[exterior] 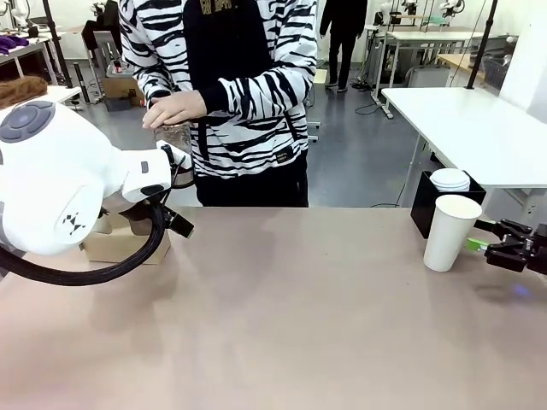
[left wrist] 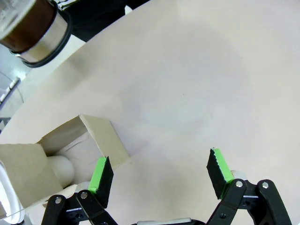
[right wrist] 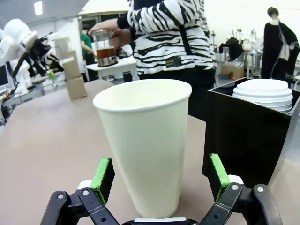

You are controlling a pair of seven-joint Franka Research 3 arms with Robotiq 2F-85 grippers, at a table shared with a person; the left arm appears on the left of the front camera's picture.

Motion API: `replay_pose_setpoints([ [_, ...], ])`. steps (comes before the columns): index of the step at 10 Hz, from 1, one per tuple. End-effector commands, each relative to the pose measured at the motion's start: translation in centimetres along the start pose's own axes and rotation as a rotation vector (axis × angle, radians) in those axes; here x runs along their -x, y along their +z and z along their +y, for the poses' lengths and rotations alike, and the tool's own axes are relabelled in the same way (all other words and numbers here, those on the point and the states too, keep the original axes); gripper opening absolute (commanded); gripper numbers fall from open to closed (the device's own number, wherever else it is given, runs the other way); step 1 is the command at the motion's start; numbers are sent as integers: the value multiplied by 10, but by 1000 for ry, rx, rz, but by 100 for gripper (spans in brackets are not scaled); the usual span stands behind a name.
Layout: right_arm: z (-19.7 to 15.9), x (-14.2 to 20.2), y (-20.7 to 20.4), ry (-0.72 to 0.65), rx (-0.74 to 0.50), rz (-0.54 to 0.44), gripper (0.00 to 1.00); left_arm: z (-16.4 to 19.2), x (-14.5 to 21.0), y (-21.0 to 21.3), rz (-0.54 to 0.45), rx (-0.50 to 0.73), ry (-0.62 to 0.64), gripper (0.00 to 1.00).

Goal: Pour a drink into a cup and package it in a carrier.
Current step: Pick up the 600 ml Paper Cup and place it in the middle top area of the table.

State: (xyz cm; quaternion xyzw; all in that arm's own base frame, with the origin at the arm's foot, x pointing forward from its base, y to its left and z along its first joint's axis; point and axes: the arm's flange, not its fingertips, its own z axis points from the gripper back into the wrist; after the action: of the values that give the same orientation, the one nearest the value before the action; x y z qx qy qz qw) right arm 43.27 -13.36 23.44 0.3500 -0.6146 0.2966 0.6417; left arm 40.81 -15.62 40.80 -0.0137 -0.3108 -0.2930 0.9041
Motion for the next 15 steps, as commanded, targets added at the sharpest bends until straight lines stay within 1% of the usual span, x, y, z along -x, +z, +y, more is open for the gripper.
replay_pose_setpoints([
  [1,-4,5,-17,10,7,-2,100,0,0,2,-4,0,-1,100],
  [4,-4,5,-34,-11,-15,-4,100,0,0,2,-4,0,-1,100],
  [7,-4,7,-57,-26,-12,17,100,0,0,2,-4,0,-1,100],
  [11,-8,9,-72,-45,-7,9,100,0,0,2,-4,0,-1,100],
  [12,-9,9,-71,-40,-12,-7,80,0,0,2,-4,0,-1,100],
  [13,-7,7,-63,-41,-33,-14,83,0,0,2,-4,0,-1,100],
  [15,-4,12,-65,-20,-33,6,83,0,0,2,-4,0,-1,100],
])
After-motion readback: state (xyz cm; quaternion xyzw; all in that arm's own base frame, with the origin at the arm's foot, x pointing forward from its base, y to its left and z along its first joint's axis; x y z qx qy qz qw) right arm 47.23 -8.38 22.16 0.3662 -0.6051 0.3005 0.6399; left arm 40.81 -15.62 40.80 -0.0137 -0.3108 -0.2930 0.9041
